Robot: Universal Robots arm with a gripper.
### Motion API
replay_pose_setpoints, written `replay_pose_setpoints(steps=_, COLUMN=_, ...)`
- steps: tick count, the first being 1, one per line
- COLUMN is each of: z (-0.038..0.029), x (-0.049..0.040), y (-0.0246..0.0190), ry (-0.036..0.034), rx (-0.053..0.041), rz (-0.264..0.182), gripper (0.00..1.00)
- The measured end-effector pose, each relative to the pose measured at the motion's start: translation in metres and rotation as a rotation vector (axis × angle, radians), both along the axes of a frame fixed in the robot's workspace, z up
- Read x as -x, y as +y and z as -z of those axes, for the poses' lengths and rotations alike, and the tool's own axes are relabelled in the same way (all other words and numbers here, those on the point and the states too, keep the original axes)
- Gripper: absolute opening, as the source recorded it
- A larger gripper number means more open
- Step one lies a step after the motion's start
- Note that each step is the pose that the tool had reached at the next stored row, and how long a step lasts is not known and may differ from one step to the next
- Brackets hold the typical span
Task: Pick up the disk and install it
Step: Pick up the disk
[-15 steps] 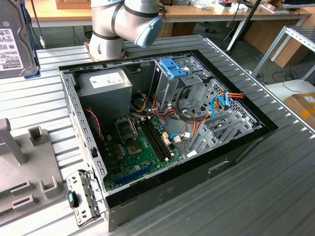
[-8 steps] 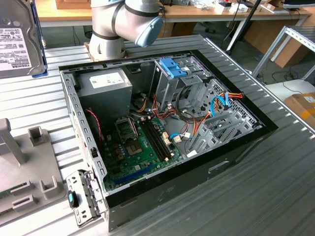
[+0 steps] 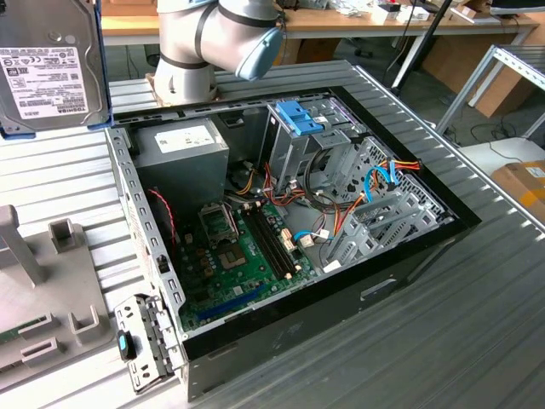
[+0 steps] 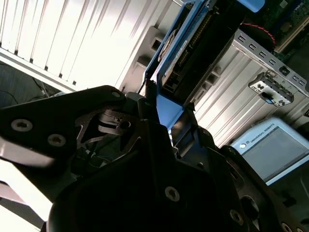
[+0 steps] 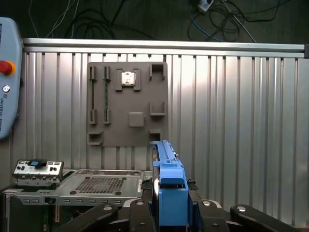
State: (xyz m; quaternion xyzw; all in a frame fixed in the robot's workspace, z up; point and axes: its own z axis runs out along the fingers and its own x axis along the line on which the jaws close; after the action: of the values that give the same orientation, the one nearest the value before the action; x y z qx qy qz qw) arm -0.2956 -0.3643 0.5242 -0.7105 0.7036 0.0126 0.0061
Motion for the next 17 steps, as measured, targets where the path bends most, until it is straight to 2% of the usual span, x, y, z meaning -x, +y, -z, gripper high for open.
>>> replay_pose_setpoints(steps=2, z=0.0, x=-0.0039, y=0.0, ry=0.0, rx=0.0, rz=0.0, gripper=0.37)
replay_pose_setpoints(steps=5, z=0.0, x=-0.0162, y=0.0, ry=0.0, rx=0.0, rz=0.0, gripper=0.37)
replay_pose_setpoints(steps=12, z=0.0, x=-0.032, y=0.0, ry=0.0, rx=0.0, rz=0.0, gripper=0.37)
replay_pose_setpoints(steps=17, z=0.0, x=-0.0465, y=0.0, ry=0.0, rx=0.0, rz=0.0, gripper=0.37)
